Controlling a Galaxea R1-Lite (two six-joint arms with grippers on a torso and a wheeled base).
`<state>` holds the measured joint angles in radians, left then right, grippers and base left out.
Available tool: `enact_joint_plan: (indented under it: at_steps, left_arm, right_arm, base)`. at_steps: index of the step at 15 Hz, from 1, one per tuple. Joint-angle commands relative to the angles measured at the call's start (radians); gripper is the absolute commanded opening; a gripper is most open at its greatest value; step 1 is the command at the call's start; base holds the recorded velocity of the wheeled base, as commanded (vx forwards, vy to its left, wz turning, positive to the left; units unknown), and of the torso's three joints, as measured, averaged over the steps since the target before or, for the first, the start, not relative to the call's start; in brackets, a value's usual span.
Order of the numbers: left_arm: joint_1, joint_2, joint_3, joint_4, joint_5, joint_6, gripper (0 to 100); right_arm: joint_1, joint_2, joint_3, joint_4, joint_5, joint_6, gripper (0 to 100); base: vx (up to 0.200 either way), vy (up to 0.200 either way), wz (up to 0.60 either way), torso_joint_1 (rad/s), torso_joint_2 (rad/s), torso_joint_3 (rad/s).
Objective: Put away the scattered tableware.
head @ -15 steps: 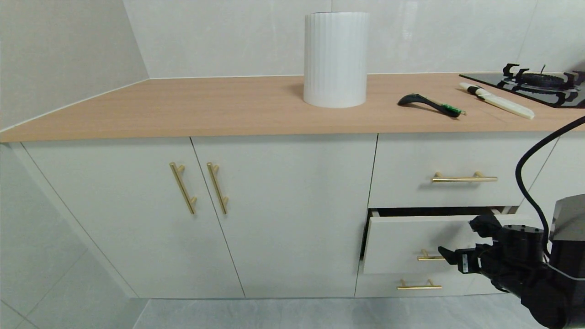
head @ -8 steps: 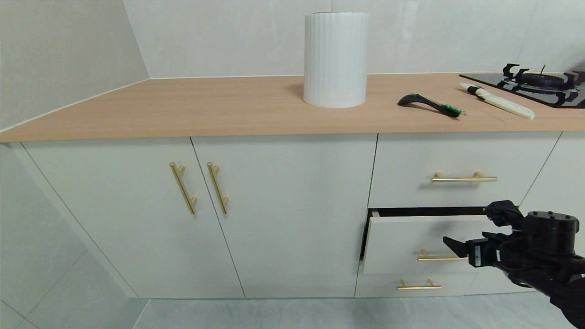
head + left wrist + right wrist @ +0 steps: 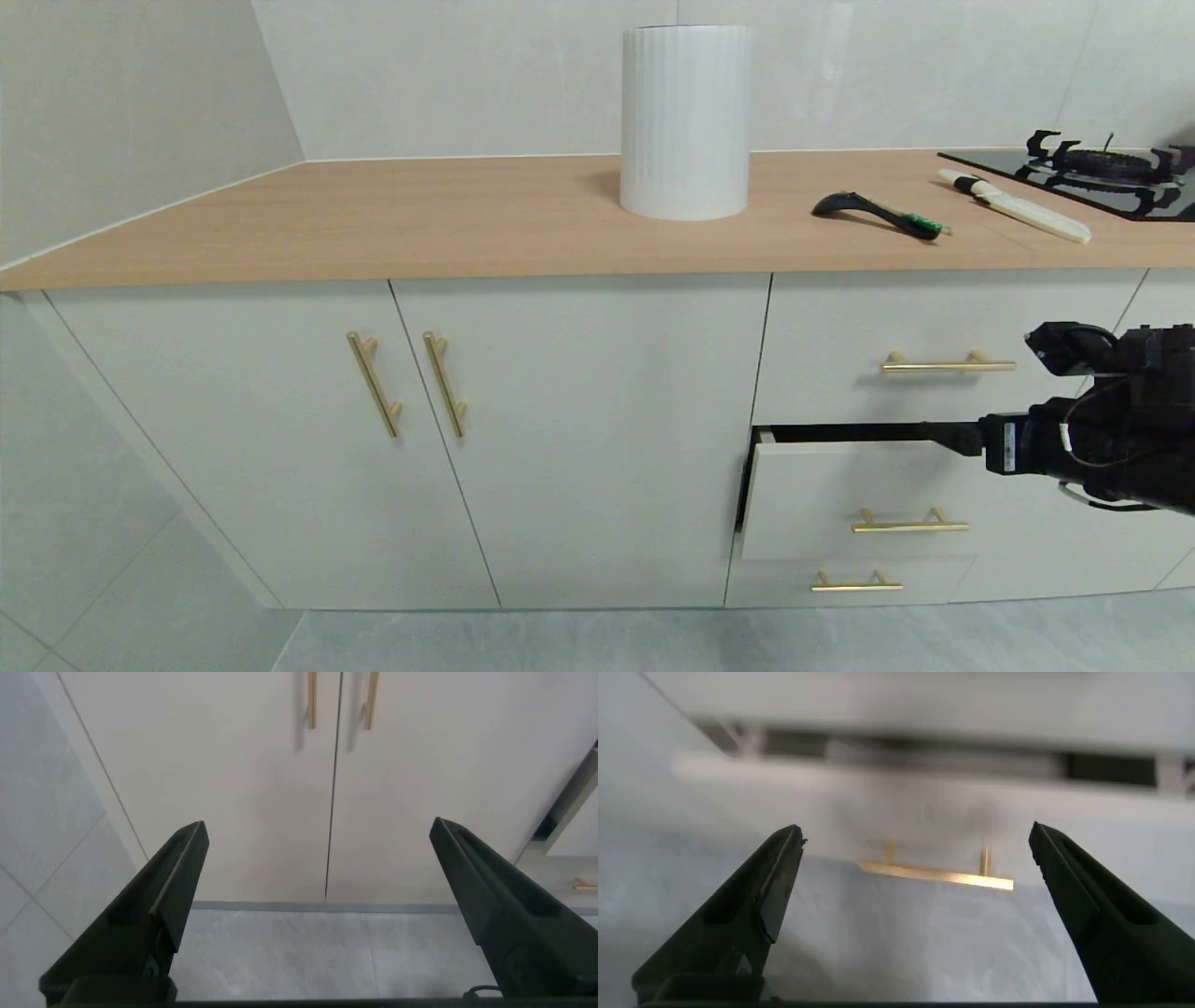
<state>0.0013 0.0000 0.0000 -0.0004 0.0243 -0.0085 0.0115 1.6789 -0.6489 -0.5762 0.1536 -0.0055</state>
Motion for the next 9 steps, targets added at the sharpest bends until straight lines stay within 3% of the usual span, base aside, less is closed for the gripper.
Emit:
enact_joint_plan:
  at_steps: [1, 9]
  left_arm:
    - [0.0, 0.0, 0.0, -0.001, 0.0, -0.001, 100]
    - [0.0, 0.0, 0.0, -0.001, 0.0, -0.001, 100]
  right_arm:
    - [0.001, 0.033, -0.074, 0.009, 0.0, -0.001, 100]
    - [-0.008, 0.216, -0.132, -0.036, -0.005, -0.021, 100]
  base:
    - [0.0, 0.0, 0.0, 0.0, 0.0, 0.0]
    - [0.0, 0.0, 0.0, 0.0, 0.0, 0.0]
